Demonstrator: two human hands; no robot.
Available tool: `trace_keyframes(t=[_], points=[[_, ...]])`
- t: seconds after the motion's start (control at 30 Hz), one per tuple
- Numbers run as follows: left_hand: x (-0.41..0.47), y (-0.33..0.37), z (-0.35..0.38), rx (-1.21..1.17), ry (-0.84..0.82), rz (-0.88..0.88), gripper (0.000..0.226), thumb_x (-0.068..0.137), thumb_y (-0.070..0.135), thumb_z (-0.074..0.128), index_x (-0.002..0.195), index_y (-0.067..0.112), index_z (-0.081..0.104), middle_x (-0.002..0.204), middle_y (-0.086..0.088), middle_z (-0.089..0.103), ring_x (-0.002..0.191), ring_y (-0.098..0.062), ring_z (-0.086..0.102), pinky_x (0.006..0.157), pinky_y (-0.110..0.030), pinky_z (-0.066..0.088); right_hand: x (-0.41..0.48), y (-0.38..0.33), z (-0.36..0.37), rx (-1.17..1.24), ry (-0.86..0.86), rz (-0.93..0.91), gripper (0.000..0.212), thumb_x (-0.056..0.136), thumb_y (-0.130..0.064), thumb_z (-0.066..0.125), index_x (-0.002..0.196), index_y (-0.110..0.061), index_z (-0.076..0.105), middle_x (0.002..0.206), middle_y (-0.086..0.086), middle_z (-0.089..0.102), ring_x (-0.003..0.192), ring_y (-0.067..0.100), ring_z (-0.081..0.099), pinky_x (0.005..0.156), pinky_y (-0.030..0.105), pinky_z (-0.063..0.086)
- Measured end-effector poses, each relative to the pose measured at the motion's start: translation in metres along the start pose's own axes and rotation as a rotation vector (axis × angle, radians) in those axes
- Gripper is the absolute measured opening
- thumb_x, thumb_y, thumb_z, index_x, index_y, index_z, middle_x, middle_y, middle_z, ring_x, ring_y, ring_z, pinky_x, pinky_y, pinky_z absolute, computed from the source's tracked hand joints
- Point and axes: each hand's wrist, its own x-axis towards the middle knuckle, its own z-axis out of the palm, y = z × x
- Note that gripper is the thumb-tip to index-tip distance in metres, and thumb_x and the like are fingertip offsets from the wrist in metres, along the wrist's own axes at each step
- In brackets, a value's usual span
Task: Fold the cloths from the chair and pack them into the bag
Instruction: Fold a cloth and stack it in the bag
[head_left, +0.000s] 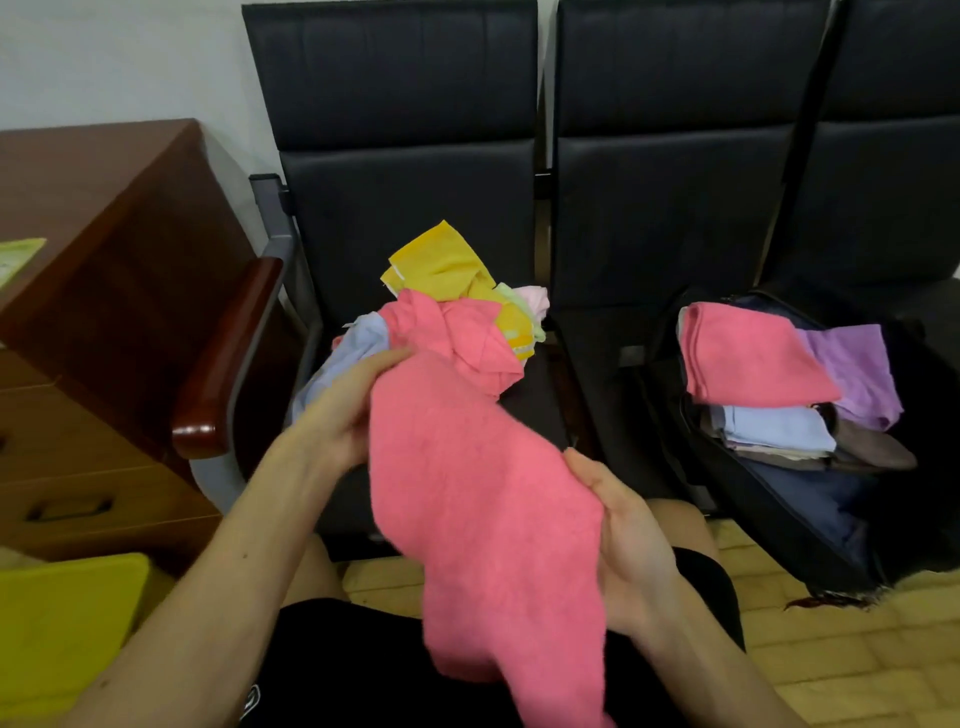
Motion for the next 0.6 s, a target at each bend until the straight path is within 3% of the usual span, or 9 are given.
trace_keyframes(t=[0.1,0.17,0.2,0.27,0.3,0.4,0.43,0.5,0.6], points=[[-0.017,-0.033,0.011,-0.258,-0.091,-0.083,0.045,0.098,0.037,0.052,0.064,0.030,0.080,0.065,-0.001,0.070,0.054,-0.010,0.067,0.054,-0.024,0.053,0.001,-0.003,0.000,0.052,-0.043,-0.078,0.058,0.059,-0.031,0.093,0.109,-0.009,0.075,0.098,0.010,0.074,0.088,0.023,0.072,0.073,0.035,0.058],[-0.023,-0.069,0.012,-0.467,-0.191,-0.250,0.042,0.089,0.052,0.057,0.088,0.017,0.080,0.073,-0.006,0.070,0.062,-0.017,0.069,0.055,-0.028,0.057,0.001,-0.005,-0.002,0.033,-0.002,-0.104,0.068,0.051,-0.025,0.097,0.111,-0.003,0.074,0.103,0.016,0.071,0.090,0.027,0.071,0.072,0.038,0.058],[-0.023,-0.084,0.009,-0.525,-0.181,-0.311,0.054,0.084,0.060,0.061,0.102,0.012,0.077,0.082,-0.008,0.071,0.071,-0.021,0.071,0.062,-0.033,0.059,0.001,-0.006,-0.003,0.015,0.024,-0.105,0.074,0.048,-0.023,0.098,0.114,-0.001,0.072,0.109,0.019,0.069,0.096,0.030,0.070,0.076,0.041,0.058],[-0.019,-0.109,0.004,-0.520,-0.133,-0.385,0.080,0.075,0.074,0.067,0.130,0.016,0.065,0.115,-0.006,0.068,0.103,-0.023,0.068,0.089,-0.041,0.056,0.002,-0.006,-0.007,-0.026,0.050,-0.112,0.076,0.049,-0.019,0.098,0.117,0.000,0.069,0.112,0.020,0.067,0.101,0.032,0.068,0.079,0.044,0.058],[-0.023,-0.112,0.007,-0.487,-0.117,-0.372,0.082,0.075,0.078,0.063,0.134,0.022,0.061,0.124,-0.003,0.065,0.112,-0.021,0.064,0.097,-0.042,0.053,0.003,-0.006,-0.008,-0.041,0.052,-0.123,0.075,0.050,-0.017,0.098,0.117,0.001,0.068,0.108,0.019,0.068,0.098,0.032,0.069,0.076,0.043,0.058],[-0.023,-0.117,0.009,-0.420,-0.190,-0.362,0.061,0.085,0.078,0.042,0.096,0.031,0.080,0.099,0.006,0.077,0.089,-0.012,0.074,0.078,-0.033,0.060,0.004,-0.009,-0.007,-0.090,0.073,-0.152,0.079,0.047,-0.015,0.099,0.117,0.003,0.066,0.103,0.019,0.069,0.095,0.032,0.070,0.072,0.040,0.059],[-0.024,-0.116,0.007,-0.411,-0.204,-0.386,0.065,0.081,0.079,0.040,0.094,0.030,0.082,0.101,0.001,0.077,0.092,-0.016,0.074,0.081,-0.035,0.059,0.006,-0.010,-0.007,-0.095,0.071,-0.152,0.080,0.045,-0.013,0.099,0.116,0.004,0.066,0.100,0.020,0.069,0.091,0.033,0.071,0.069,0.040,0.059],[-0.025,-0.116,-0.002,-0.472,-0.297,-0.429,0.081,0.075,0.080,0.045,0.114,0.016,0.076,0.118,-0.015,0.071,0.107,-0.030,0.069,0.095,-0.046,0.051,0.005,-0.012,-0.008,-0.086,0.036,-0.151,0.077,0.045,-0.011,0.099,0.112,0.006,0.066,0.091,0.020,0.070,0.080,0.033,0.072,0.061,0.038,0.059],[-0.025,-0.109,-0.011,-0.463,-0.361,-0.381,0.078,0.064,0.070,0.075,0.114,0.010,0.074,0.109,-0.018,0.071,0.100,-0.033,0.070,0.088,-0.047,0.054,0.005,-0.012,-0.009,-0.143,-0.005,-0.132,0.068,0.047,-0.016,0.099,0.109,-0.002,0.074,0.098,0.017,0.071,0.089,0.031,0.071,0.069,0.038,0.059]])
